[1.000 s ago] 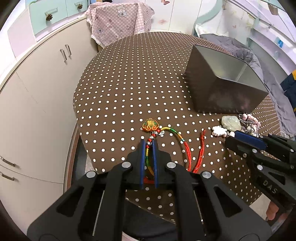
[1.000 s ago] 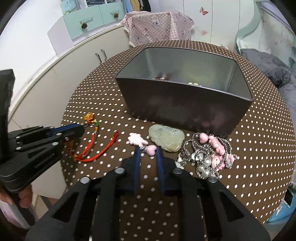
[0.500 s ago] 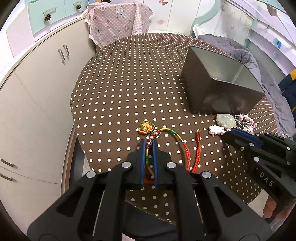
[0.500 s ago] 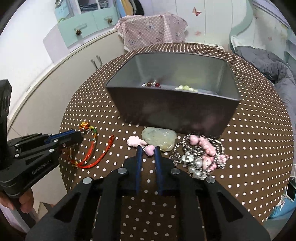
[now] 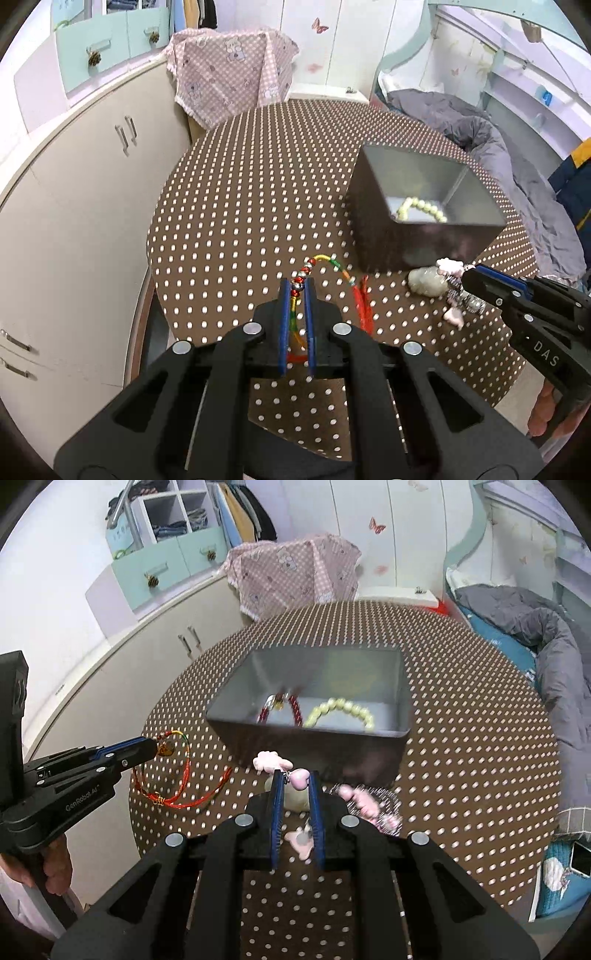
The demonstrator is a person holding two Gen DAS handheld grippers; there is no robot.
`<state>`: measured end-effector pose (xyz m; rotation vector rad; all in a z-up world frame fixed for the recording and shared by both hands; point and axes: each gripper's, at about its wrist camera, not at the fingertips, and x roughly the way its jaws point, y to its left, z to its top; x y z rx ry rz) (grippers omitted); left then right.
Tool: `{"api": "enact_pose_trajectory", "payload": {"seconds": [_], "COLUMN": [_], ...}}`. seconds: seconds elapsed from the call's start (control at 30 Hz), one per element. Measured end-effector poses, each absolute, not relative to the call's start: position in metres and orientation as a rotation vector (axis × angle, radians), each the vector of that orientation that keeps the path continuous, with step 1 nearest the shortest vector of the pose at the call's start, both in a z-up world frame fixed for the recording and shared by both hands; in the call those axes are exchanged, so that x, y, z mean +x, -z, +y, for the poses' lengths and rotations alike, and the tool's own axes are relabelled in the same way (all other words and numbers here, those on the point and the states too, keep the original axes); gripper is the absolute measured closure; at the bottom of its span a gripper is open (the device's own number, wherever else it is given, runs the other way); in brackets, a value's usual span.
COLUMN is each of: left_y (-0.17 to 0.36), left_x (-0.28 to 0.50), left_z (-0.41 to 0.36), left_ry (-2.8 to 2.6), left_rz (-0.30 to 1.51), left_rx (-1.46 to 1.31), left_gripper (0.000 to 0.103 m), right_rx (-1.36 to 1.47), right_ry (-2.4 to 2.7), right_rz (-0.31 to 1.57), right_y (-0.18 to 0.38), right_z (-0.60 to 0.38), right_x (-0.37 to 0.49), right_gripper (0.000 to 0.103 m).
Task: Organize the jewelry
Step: 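Carry the string bracelet and pink charm into the tin and open both tools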
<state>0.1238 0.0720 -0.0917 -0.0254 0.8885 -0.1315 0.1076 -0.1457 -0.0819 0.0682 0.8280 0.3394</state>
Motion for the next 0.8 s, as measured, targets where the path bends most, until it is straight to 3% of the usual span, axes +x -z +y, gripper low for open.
{"api": "enact_pose_trajectory", "payload": {"seconds": [0.8], "left_y": [-0.012], "left_x": [0.136], "left_z": [0.034], "left_ry": [0.223], "left_rz": [0.589], "left_rx": [0.003], "left_gripper": [0.095], "right_rx": [0.048], "right_ry": [-0.282], "right_rz": [0.615], "right_y": [0.018], "right_z": [-0.174], "right_x": [0.127], "right_gripper": [0.091]}}
